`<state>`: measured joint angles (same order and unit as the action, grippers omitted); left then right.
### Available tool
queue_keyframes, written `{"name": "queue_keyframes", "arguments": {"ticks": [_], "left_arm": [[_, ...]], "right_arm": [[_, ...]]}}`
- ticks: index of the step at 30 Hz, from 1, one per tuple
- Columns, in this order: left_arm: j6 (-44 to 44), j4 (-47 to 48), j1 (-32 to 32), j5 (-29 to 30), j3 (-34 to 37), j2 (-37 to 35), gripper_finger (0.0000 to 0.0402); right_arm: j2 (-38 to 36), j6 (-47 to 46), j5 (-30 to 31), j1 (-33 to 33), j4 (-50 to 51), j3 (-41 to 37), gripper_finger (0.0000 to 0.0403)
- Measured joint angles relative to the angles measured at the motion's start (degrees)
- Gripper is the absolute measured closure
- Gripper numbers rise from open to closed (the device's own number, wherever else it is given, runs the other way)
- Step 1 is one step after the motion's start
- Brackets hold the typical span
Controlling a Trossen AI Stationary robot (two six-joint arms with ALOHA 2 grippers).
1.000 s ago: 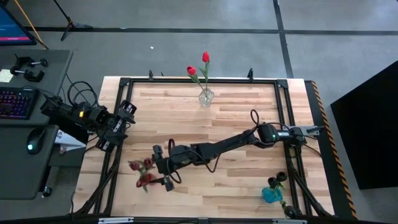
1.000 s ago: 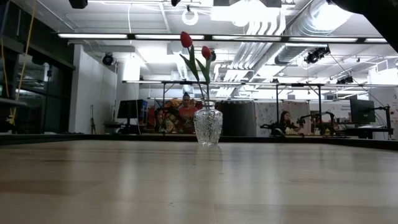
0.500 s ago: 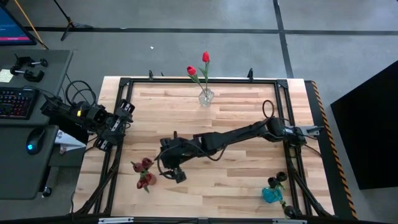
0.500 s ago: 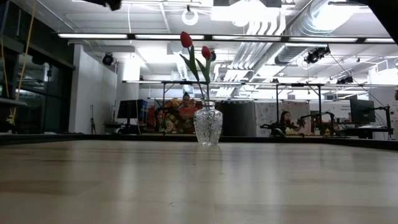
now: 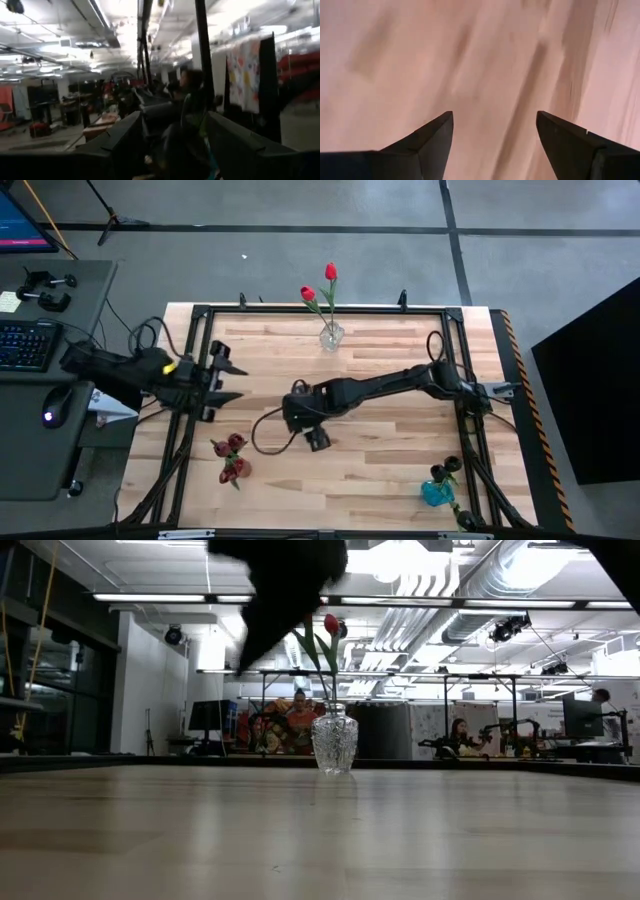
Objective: Sort flowers into vase by color
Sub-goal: Return to Home Position
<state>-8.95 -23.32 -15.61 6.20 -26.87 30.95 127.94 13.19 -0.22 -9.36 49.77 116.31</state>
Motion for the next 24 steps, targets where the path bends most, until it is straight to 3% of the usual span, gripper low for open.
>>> {"name": "queue_keyframes", "arguments": {"ticks": [7,13,18,20,22,24], "left_arm": [[-1.7,6.5,14.2,-14.1,0.0,0.8,0.0221],[-1.6,11.4,28.6,-28.4,0.3,1.3,0.0277],[2.6,7.1,34.0,-38.1,8.3,0.9,0.0357],[4.6,1.6,34.1,-38.2,13.9,0.6,0.0388],[8.0,-7.8,34.0,-36.9,20.0,0.6,0.0394],[11.1,-18.8,34.0,-35.1,25.7,0.5,0.0392]], "right_arm": [[-2.2,-3.2,1.6,4.7,7.1,-12.5,0.0128],[-16.1,-9.7,3.6,6.8,1.8,-33.1,0.0148],[-35.2,-20.4,9.0,5.2,-5.7,-48.7,0.0237],[-42.9,-24.3,11.3,3.1,-8.4,-52.9,0.0295],[-50.0,-27.4,13.8,0.7,-11.1,-56.2,0.0361],[-56.0,-29.3,17.1,-2.2,-13.8,-58.7,0.0389]]}}
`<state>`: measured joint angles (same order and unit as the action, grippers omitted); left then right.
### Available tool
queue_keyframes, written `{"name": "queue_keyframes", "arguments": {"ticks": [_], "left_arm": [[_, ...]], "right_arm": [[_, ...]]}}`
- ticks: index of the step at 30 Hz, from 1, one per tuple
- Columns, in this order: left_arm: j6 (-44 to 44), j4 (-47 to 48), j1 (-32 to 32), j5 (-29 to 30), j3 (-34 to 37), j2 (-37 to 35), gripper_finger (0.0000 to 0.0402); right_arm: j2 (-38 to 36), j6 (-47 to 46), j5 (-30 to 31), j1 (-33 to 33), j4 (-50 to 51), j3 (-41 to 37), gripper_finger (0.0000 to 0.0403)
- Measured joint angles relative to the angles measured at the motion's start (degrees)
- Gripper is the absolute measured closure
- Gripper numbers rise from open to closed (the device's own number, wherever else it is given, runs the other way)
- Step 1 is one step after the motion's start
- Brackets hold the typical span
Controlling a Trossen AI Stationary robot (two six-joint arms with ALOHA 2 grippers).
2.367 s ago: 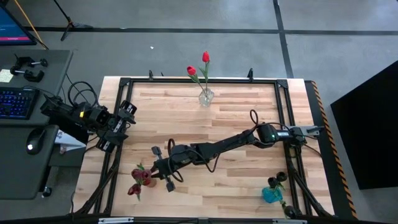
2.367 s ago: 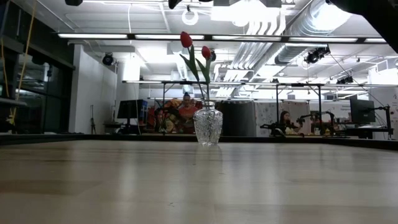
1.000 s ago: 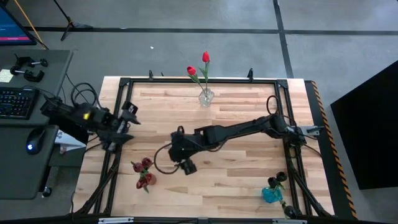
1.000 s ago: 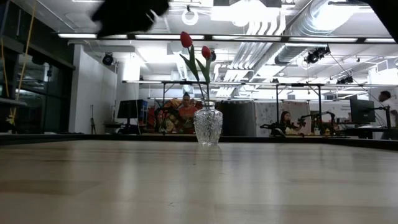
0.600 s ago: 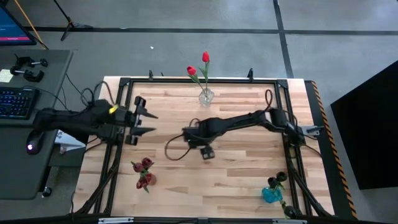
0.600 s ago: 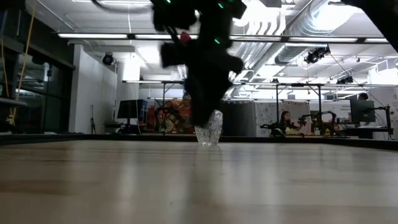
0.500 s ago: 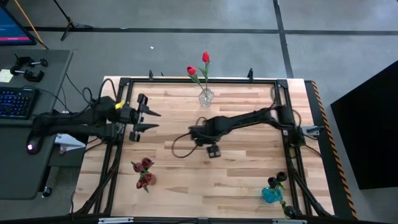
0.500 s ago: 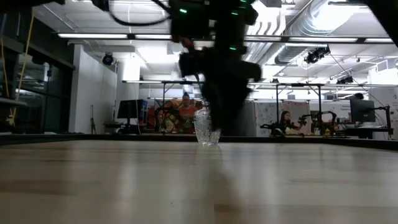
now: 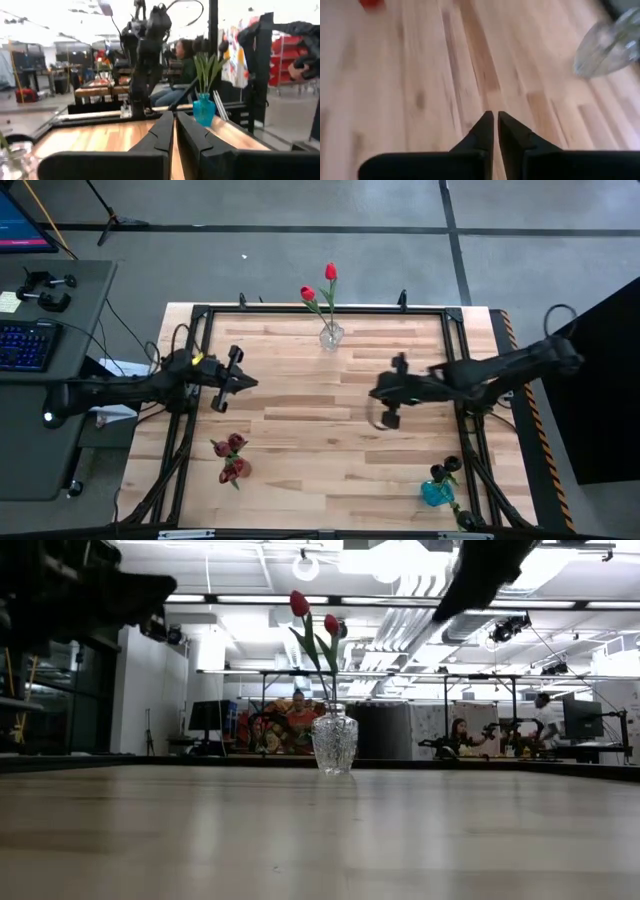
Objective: Sort flowers into vase by color
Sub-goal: Return to Home Position
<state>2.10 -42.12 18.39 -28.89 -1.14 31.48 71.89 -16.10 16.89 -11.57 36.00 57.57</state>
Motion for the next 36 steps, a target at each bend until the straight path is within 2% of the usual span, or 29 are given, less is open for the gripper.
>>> {"name": "queue_keyframes", "arguments": {"ticks": [4,7,10,15,17,20,23,27,31,34,36], "left_arm": [[1.8,0.5,-0.5,1.4,-0.2,-0.8,0.04],[1.8,-0.3,-1.4,1.6,0.2,-0.9,0.0401],[1.8,3.9,-2.7,1.9,0.5,-1.3,0.0401],[1.8,7.6,-5.1,10.0,0.5,-1.3,0.0401],[2.4,5.8,-5.4,11.4,0.5,-1.4,0.0401],[3.7,2.3,-5.4,11.5,0.5,-1.5,0.0401],[6.2,1.3,-5.4,11.5,0.4,-1.6,0.0401],[7.2,1.6,-5.4,11.5,0.4,-1.5,0.0401],[7.3,3.7,-5.4,11.5,0.4,-1.5,0.0401],[7.3,3.9,-5.4,11.5,0.4,-1.5,0.0401],[7.2,3.8,-5.4,11.5,0.4,-1.5,0.0401]], "right_arm": [[-8.3,-2.3,5.2,-5.2,-3.4,-3.6,0.039],[-12.7,-1.7,5.7,-8.9,-6.3,-6.7,0.04],[-16.6,-3.2,5.8,-12.8,-9.0,-10.9,0.0399],[-22.3,-10.8,11.2,-19.6,-11.4,-19.9,0.0402],[-24.0,-12.3,13.7,-21.5,-15.2,-24.0,0.0402],[-25.0,-8.9,13.7,-21.3,-27.4,-30.0,0.0402],[-24.8,-2.4,7.7,-17.0,-41.3,-34.7,0.0403],[-22.7,5.6,-6.0,-6.4,-51.5,-36.4,0.0403],[-19.9,11.8,-20.6,5.5,-54.6,-36.3,0.0403],[-18.9,13.6,-25.8,11.3,-52.3,-36.4,0.0403],[-18.8,15.5,-27.1,13.4,-51.0,-37.4,0.0403]]}}
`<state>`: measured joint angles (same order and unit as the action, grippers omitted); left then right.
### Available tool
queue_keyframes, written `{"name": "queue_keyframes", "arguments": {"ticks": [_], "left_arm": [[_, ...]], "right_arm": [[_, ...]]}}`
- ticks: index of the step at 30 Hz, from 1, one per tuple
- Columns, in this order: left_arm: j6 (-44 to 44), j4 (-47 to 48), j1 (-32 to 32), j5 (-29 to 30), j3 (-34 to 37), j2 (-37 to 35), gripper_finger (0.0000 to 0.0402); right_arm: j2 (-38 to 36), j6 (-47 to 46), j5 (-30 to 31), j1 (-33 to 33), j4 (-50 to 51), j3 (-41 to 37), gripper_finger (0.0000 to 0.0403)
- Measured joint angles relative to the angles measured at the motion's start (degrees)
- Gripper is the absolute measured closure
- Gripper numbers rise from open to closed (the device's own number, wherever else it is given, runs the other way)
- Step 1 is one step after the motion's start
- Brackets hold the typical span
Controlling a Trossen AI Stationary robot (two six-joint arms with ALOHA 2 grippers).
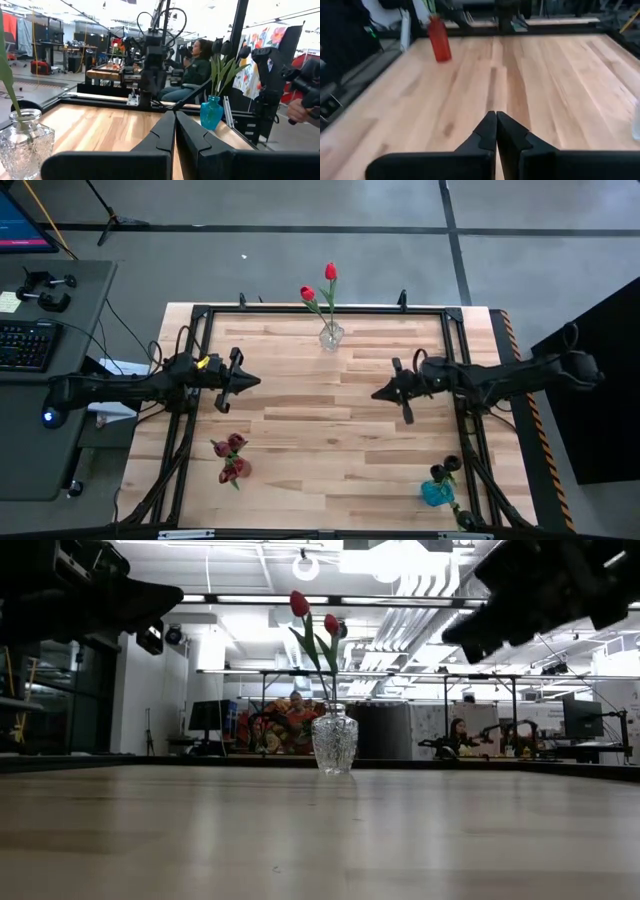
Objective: Sort flowers into vase by color
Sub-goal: Return to Home Position
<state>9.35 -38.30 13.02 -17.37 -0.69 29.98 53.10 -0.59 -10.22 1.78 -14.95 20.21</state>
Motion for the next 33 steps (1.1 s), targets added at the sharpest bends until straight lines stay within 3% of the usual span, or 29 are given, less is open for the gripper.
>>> {"name": "queue_keyframes", "arguments": {"ticks": [7,14,17,23,31,33], "left_arm": [[0.0,0.0,0.0,0.0,0.0,0.0,0.0401],[0.0,1.1,0.0,0.0,0.0,-0.8,0.0401],[0.0,2.4,0.0,0.0,0.0,-2.6,0.0401],[0.0,7.0,0.0,0.0,0.0,-11.1,0.0401],[0.0,13.8,0.0,0.0,-0.1,-29.2,0.0401],[0.0,12.1,0.0,-0.1,-0.3,-29.7,0.0401]], "right_arm": [[-2.1,-4.0,-0.3,-1.6,-4.9,-9.6,0.0403],[-11.7,-8.0,4.0,-4.9,-11.5,-19.5,0.0403],[-16.1,-5.6,3.8,-4.9,-7.4,-19.6,0.0403],[-19.5,-4.6,3.7,-4.9,-0.8,-19.6,0.0403],[-19.3,-4.5,3.7,-4.9,2.4,-19.7,0.0403],[-19.3,-4.5,3.6,-4.9,2.7,-19.7,0.0403]]}}
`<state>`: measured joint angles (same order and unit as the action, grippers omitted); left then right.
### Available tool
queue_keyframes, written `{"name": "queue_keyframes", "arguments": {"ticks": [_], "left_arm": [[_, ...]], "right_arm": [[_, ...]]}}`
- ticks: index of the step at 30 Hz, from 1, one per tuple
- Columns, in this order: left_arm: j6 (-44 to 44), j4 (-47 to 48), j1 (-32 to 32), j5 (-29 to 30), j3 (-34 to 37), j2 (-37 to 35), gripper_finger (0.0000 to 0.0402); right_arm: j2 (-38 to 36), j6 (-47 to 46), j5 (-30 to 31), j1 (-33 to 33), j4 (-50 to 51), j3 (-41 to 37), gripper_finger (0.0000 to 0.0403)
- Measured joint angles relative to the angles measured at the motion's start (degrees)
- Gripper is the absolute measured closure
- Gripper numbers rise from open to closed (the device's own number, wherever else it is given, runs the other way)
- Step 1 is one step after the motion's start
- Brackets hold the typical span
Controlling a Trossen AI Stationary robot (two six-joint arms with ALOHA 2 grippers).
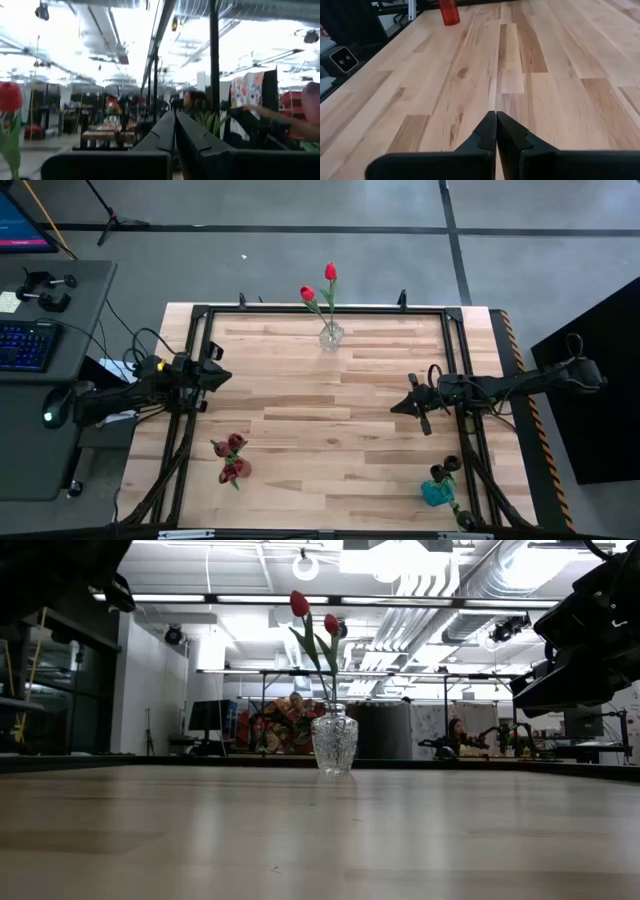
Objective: Sort flowers into vase by color
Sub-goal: Return to Home Position
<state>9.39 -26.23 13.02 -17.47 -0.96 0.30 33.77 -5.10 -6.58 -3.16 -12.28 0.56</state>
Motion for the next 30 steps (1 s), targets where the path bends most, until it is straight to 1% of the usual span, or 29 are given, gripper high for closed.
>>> {"name": "queue_keyframes", "arguments": {"ticks": [3,6,10,16,21,27,30], "left_arm": [[-0.1,-4.1,-0.1,-0.2,0.1,-0.1,0.0401],[0.0,-3.6,-0.1,-0.3,0.2,-0.1,0.0401],[0.0,-3.3,-0.1,-0.3,0.1,-0.1,0.0401],[0.0,-2.0,-0.1,-0.3,0.3,-0.1,0.0401],[0.0,-1.5,-1.4,0.0,0.3,-0.1,0.0401],[0.0,-0.5,-8.4,-0.6,0.3,-0.1,0.0401],[0.0,0.3,-8.4,-1.5,0.3,-0.1,0.0401]], "right_arm": [[-1.1,0.0,0.0,-0.2,0.9,0.0,0.0403],[-6.7,0.0,-0.1,-0.8,3.8,0.0,0.0403],[-17.2,0.0,-0.1,-1.1,10.1,0.0,0.0403],[-33.6,0.0,0.3,-1.1,10.6,0.0,0.0402],[-33.8,0.0,0.3,-1.7,4.4,0.0,0.0402],[-33.8,0.0,0.1,-1.8,5.0,0.0,0.0402],[-33.1,0.0,0.4,-1.8,5.8,0.0,0.0402]]}}
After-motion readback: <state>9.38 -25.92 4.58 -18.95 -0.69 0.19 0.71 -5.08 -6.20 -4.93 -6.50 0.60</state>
